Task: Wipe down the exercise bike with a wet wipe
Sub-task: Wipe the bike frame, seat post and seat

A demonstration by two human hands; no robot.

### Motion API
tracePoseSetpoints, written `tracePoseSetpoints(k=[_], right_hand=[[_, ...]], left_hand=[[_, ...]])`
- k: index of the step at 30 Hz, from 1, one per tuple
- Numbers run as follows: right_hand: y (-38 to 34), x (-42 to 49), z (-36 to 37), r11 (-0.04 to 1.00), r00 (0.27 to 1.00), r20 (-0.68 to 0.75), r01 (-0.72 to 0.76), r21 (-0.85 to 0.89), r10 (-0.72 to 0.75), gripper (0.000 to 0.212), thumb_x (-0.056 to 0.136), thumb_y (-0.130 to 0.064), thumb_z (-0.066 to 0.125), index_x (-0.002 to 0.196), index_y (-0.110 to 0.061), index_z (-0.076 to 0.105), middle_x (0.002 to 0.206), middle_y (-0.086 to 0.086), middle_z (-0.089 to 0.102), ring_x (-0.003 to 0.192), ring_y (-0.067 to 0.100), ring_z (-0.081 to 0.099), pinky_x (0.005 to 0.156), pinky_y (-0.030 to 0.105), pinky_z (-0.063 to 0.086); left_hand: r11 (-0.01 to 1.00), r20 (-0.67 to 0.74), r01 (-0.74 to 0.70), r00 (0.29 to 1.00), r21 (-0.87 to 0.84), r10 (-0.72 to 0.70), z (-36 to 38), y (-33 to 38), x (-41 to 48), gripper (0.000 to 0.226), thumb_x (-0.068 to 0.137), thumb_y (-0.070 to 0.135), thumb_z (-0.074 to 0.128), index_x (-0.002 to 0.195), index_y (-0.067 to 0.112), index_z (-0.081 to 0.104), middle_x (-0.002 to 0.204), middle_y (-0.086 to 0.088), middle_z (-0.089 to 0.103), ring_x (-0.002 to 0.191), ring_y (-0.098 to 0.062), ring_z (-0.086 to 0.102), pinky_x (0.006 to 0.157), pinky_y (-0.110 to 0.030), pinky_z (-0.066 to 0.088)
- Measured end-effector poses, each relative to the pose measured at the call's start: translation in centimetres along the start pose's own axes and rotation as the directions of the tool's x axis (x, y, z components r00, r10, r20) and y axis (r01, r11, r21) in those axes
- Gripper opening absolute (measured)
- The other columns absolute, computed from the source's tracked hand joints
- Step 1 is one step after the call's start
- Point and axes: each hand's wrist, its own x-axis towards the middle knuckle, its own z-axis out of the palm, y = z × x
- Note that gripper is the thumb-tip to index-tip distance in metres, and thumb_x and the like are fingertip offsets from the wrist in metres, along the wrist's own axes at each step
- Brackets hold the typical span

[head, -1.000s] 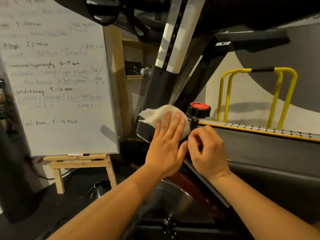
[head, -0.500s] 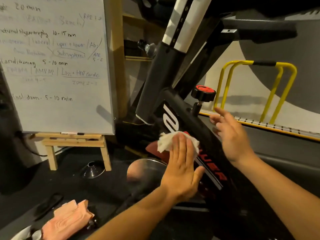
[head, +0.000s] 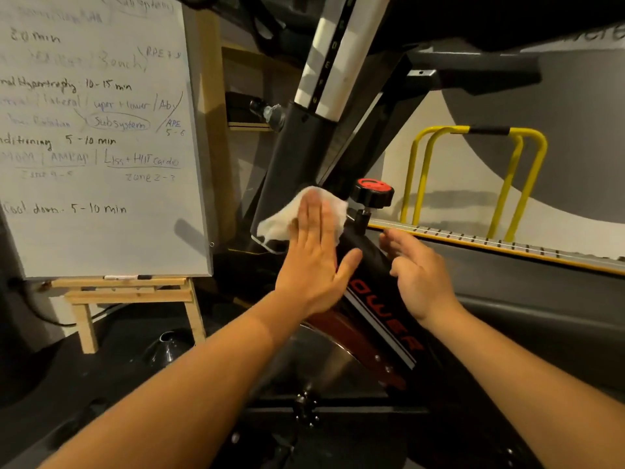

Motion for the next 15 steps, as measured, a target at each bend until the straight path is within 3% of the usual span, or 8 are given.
tracePoseSetpoints(k=[2, 6, 8, 10, 12, 15], right_hand=[[-0.1, 0.0, -0.1, 1.0, 1.0, -0.001, -0.015, 0.007, 0.015, 0.057, 0.088, 0.004, 0.044, 0.141, -0.016, 0.048, 0.136, 0.001, 0.056, 0.126, 0.009, 0.049, 0.108, 0.029, 0.037], [-0.3, -0.2, -0.2, 1.0, 1.0, -0.001, -0.022, -0.011, 0.022, 0.055, 0.089, 0.002, 0.044, 0.141, -0.017, 0.049, 0.137, 0.0, 0.056, 0.128, 0.011, 0.049, 0.11, 0.032, 0.038], [-0.3, -0.2, -0.1, 1.0, 1.0, -0.006, -0.019, -0.024, 0.019, 0.054, 0.089, 0.001, 0.044, 0.14, -0.018, 0.05, 0.136, 0.0, 0.057, 0.128, 0.013, 0.05, 0.11, 0.034, 0.038], [-0.4, -0.3, 0.0, 0.999, 1.0, -0.006, -0.02, -0.034, 0.02, 0.053, 0.089, -0.001, 0.044, 0.139, -0.018, 0.051, 0.135, 0.0, 0.058, 0.127, 0.013, 0.05, 0.111, 0.036, 0.038], [-0.5, -0.2, 0.0, 0.999, 1.0, -0.011, -0.02, -0.04, 0.02, 0.052, 0.088, -0.007, 0.044, 0.138, -0.018, 0.052, 0.135, 0.0, 0.058, 0.127, 0.013, 0.051, 0.111, 0.037, 0.039], [-0.6, -0.3, -0.2, 0.999, 1.0, -0.018, -0.015, -0.031, 0.014, 0.059, 0.077, -0.021, 0.041, 0.134, -0.019, 0.057, 0.128, -0.001, 0.063, 0.121, 0.013, 0.055, 0.106, 0.035, 0.043]], left_hand=[[1.0, -0.015, 0.012, 1.0, 0.001, -0.012, -0.6, 1.7, 0.9, 0.089, 0.098, 0.061, 0.019, 0.149, 0.006, -0.026, 0.155, -0.015, -0.037, 0.143, -0.026, -0.035, 0.12, -0.049, -0.013], [0.978, 0.099, -0.174, 0.982, 0.116, 0.163, 1.3, 3.4, -2.6, 0.084, 0.101, 0.056, 0.023, 0.152, 0.006, -0.02, 0.158, -0.013, -0.032, 0.146, -0.026, -0.03, 0.122, -0.051, -0.008], [0.971, 0.114, -0.215, 0.973, 0.106, 0.203, 0.7, 2.5, -1.9, 0.081, 0.101, 0.057, 0.021, 0.152, 0.012, -0.023, 0.156, -0.005, -0.037, 0.147, -0.022, -0.027, 0.121, -0.044, -0.011], [0.99, 0.113, -0.128, 0.986, 0.061, 0.121, -0.4, 2.5, -0.8, 0.078, 0.1, 0.058, 0.016, 0.151, 0.018, -0.027, 0.153, 0.003, -0.043, 0.149, -0.02, -0.022, 0.117, -0.037, -0.015], [0.996, 0.068, -0.06, 0.996, 0.061, 0.056, -0.4, 3.3, -0.7, 0.076, 0.1, 0.058, 0.01, 0.152, 0.015, -0.025, 0.156, -0.002, -0.037, 0.148, -0.021, -0.027, 0.119, -0.043, -0.017], [0.925, 0.088, -0.296, 0.955, 0.239, 0.284, 1.9, 3.6, -3.0, 0.076, 0.102, 0.057, 0.017, 0.156, 0.01, -0.008, 0.163, -0.009, -0.017, 0.15, -0.023, -0.02, 0.121, -0.05, -0.006]])
